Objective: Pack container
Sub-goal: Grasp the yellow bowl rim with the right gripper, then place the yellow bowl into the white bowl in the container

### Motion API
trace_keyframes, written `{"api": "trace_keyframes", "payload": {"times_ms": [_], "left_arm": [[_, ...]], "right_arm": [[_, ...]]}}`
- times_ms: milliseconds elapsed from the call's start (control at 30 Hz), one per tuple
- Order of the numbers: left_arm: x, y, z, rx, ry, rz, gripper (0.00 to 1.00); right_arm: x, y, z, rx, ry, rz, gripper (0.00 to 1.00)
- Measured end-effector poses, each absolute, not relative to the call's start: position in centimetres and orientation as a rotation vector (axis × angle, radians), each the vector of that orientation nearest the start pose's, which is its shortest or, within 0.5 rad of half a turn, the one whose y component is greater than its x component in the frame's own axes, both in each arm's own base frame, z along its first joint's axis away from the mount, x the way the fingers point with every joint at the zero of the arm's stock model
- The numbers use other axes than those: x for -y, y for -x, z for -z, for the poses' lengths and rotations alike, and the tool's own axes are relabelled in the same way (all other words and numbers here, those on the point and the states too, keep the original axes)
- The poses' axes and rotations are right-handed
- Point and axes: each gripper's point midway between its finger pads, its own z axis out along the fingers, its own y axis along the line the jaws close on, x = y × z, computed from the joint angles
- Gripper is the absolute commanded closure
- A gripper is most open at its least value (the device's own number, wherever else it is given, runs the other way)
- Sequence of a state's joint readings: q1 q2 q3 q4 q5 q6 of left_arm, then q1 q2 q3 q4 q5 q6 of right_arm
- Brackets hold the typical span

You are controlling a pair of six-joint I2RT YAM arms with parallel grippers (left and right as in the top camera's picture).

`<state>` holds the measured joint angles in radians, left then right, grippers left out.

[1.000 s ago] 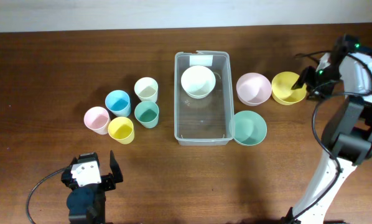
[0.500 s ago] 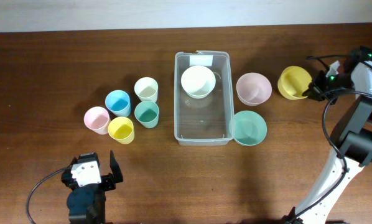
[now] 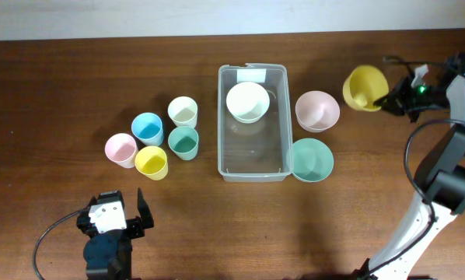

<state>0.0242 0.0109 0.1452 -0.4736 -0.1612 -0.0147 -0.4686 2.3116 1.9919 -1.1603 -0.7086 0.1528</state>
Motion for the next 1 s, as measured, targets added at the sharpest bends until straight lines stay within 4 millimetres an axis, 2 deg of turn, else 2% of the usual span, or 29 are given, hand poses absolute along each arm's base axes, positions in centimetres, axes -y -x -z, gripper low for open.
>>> {"api": "trace_keyframes", "payload": {"times_ms": [67,167,233,267,300,367,400,433,467,567,667,800,867,900,967,1000], "left_arm": [[-3.3,-22.0,-12.8,-1.903,0.146,-0.16,0.0],[-3.3,-22.0,-12.7,-1.904,0.146,-0.16,0.0],[-3.3,-22.0,-12.7,-1.904,0.146,-0.16,0.0],[-3.3,-22.0,-12.7,-1.904,0.146,-0.161,0.0],[-3.3,-22.0,-12.7,-1.904,0.146,-0.16,0.0],[-3.3,-22.0,-12.7,-1.904,0.146,-0.16,0.0],[-3.3,-22.0,-12.7,-1.904,0.146,-0.16,0.0],[-3.3,-22.0,-12.8,-1.903,0.146,-0.16,0.0],[-3.3,-22.0,-12.8,-1.903,0.146,-0.16,0.0],[-3.3,-22.0,-12.8,-1.903,0.146,-0.16,0.0],[-3.3,-22.0,-12.7,-1.904,0.146,-0.16,0.0],[-3.3,-22.0,-12.8,-1.903,0.146,-0.16,0.0],[-3.3,-22.0,-12.7,-1.904,0.146,-0.16,0.0],[-3.3,-22.0,-12.7,-1.904,0.146,-0.16,0.0],[-3.3,-22.0,-12.8,-1.903,0.146,-0.16,0.0],[-3.3,-22.0,-12.8,-1.903,0.146,-0.16,0.0]], "right_arm": [[9.8,-47.2,-12.0,-2.618,-0.713,-0.981,0.96],[5.7,-47.5,-18.4,-2.563,-0.511,-0.938,0.96],[1.2,-46.9,-22.6,-2.543,-0.334,-0.885,0.96],[-0.7,-46.7,-23.6,-2.544,-0.269,-0.861,0.96],[-3.4,-46.3,-24.9,-2.545,-0.175,-0.822,0.96],[-7.8,-45.8,-25.6,-2.56,-0.035,-0.77,0.96],[-8.9,-45.7,-25.5,-2.566,-0.005,-0.76,0.96],[-11.5,-45.4,-24.7,-2.596,0.062,-0.716,0.96],[-13.1,-45.6,-23.7,-2.617,0.102,-0.675,0.96],[-16.4,-46.4,-20.5,-2.666,0.164,-0.611,0.96],[-18.4,-47.5,-16.3,-2.722,0.173,-0.551,0.96],[-19.4,-49.6,-11.4,-2.747,0.157,-0.513,0.96],[-19.3,-50.4,-9.8,-2.749,0.143,-0.497,0.93],[-19.1,-50.8,-9.1,-2.747,0.137,-0.484,0.82],[-18.6,-51.2,-8.4,-2.748,0.123,-0.47,0.72],[-18.4,-51.3,-8.4,-2.747,0.118,-0.468,0.63]]}}
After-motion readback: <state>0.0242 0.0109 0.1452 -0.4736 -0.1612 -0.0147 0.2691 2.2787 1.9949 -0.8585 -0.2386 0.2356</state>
